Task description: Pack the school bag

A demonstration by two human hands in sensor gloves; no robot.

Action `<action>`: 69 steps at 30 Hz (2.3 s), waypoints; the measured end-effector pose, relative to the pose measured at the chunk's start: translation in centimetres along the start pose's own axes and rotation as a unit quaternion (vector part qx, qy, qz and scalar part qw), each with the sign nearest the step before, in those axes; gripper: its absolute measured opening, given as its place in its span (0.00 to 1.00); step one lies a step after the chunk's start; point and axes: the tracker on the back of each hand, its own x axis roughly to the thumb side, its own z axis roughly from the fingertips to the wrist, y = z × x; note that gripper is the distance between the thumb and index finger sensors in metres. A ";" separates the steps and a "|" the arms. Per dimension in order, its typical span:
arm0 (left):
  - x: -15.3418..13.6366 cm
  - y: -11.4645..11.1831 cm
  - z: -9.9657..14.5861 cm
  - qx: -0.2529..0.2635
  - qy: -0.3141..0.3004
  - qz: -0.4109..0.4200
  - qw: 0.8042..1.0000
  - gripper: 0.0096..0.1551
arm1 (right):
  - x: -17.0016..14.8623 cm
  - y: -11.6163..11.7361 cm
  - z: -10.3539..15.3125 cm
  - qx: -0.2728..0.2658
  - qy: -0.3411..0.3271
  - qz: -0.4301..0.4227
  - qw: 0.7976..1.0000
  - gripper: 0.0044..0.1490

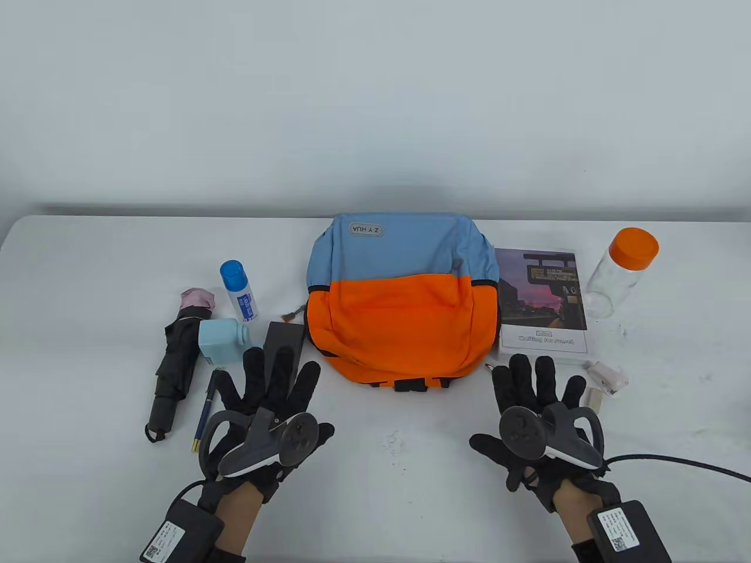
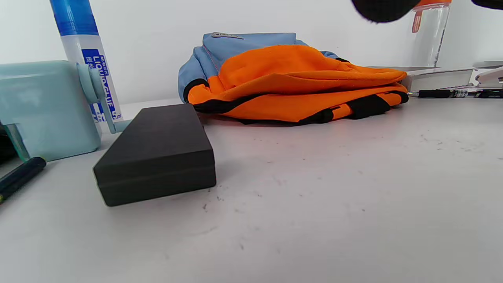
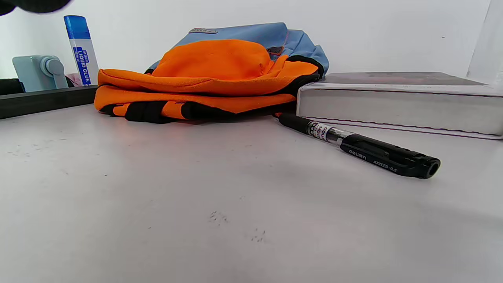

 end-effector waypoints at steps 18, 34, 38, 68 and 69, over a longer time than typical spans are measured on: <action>0.3 -0.1 -0.1 -0.005 -0.012 0.005 1.000 0.59 | 0.0 0.0 0.0 0.012 0.007 -0.004 1.000 0.71; 0.2 4.6 1.4 0.091 -0.002 0.007 0.996 0.61 | 0.0 -0.4 0.1 0.001 0.006 -0.003 1.000 0.72; -1.3 9.1 1.2 0.120 0.033 -0.009 0.992 0.63 | -0.2 -0.8 0.4 -0.008 0.011 -0.011 1.000 0.72; -5.0 -3.9 -5.3 -0.214 0.286 0.058 0.932 0.68 | 0.6 0.8 0.1 0.038 0.031 0.027 0.998 0.72; -5.1 -3.9 -5.3 -0.209 0.288 0.066 0.932 0.67 | 0.6 0.8 0.1 0.040 0.031 0.027 0.998 0.72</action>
